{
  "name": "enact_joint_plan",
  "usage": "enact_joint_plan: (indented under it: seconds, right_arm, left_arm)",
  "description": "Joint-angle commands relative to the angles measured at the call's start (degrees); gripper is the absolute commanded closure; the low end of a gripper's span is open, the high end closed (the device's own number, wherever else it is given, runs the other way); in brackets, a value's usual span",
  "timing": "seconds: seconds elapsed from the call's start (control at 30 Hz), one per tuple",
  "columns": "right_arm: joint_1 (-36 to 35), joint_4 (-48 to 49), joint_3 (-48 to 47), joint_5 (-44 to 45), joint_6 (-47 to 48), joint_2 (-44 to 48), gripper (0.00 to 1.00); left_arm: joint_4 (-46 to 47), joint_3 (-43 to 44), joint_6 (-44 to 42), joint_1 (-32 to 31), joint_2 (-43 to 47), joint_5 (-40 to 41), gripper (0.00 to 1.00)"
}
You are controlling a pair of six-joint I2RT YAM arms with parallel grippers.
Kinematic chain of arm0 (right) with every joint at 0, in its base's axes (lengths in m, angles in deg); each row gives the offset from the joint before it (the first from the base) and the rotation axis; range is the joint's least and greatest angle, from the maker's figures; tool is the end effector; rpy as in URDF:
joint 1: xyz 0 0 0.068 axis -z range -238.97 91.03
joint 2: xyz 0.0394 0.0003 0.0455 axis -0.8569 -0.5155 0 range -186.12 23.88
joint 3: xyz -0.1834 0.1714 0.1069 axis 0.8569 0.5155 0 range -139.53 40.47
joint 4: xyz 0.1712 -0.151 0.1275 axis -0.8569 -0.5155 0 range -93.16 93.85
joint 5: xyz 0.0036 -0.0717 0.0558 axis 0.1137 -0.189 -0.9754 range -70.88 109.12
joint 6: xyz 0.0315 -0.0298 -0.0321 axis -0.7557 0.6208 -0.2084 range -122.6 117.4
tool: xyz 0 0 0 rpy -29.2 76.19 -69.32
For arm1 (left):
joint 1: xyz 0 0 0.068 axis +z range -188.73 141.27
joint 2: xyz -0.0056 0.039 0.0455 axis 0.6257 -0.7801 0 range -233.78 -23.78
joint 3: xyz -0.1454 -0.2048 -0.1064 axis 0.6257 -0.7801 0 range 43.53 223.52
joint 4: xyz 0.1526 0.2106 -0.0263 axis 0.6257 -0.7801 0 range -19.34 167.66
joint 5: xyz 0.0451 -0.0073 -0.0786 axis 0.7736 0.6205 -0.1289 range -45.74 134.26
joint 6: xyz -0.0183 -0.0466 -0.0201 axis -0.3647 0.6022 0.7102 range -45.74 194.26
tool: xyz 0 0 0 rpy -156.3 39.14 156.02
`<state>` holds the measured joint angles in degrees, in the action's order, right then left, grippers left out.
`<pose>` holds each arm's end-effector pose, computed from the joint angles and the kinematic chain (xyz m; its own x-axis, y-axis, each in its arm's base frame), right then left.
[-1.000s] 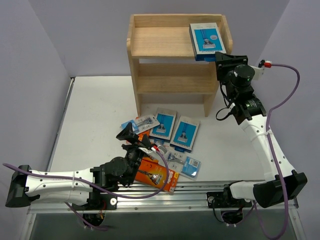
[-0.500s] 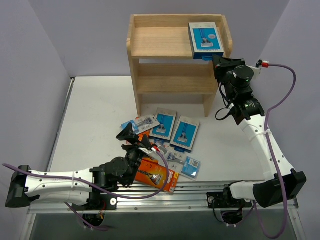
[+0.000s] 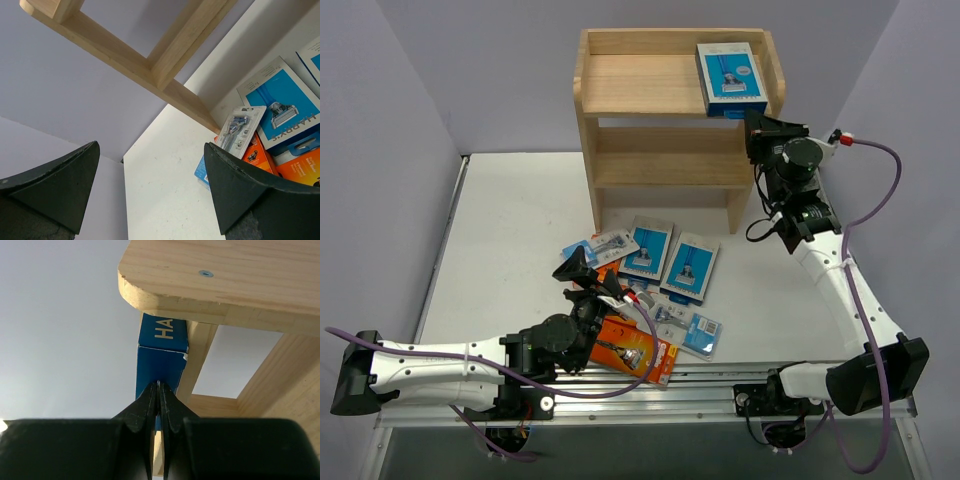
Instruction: Place and organize the shaving razors onto the shelf
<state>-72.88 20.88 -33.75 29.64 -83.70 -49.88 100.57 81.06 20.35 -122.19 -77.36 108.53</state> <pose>0.2877 0.0646 0.4617 -0.0214 0.9954 -0.0934 -0.2987 0.0828 0.9507 0.0552 -0.1992 0.3266 0.2743 0.6881 -0.6718 0.1830 0.6485 0.7389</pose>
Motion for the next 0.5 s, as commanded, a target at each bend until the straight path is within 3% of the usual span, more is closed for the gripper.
enact_joint_plan:
  seconds: [0.0, 0.2, 0.47]
  right_arm:
    - [-1.4, 4.7, 1.4, 5.5, -2.0, 1.2, 1.00]
    - [-5.2, 9.5, 4.0, 13.9, -1.6, 2.6, 1.00]
    - [-7.4, 13.0, 4.1, 18.6, -1.4, 1.6, 1.00]
  left_arm:
    - [0.8, 2.7, 1.4, 0.2, 0.3, -0.5, 0.06]
    - [0.7, 2.8, 1.5, 0.2, -0.2, -0.5, 0.06]
    - [0.5, 2.8, 1.6, 0.2, -0.6, -0.5, 0.06]
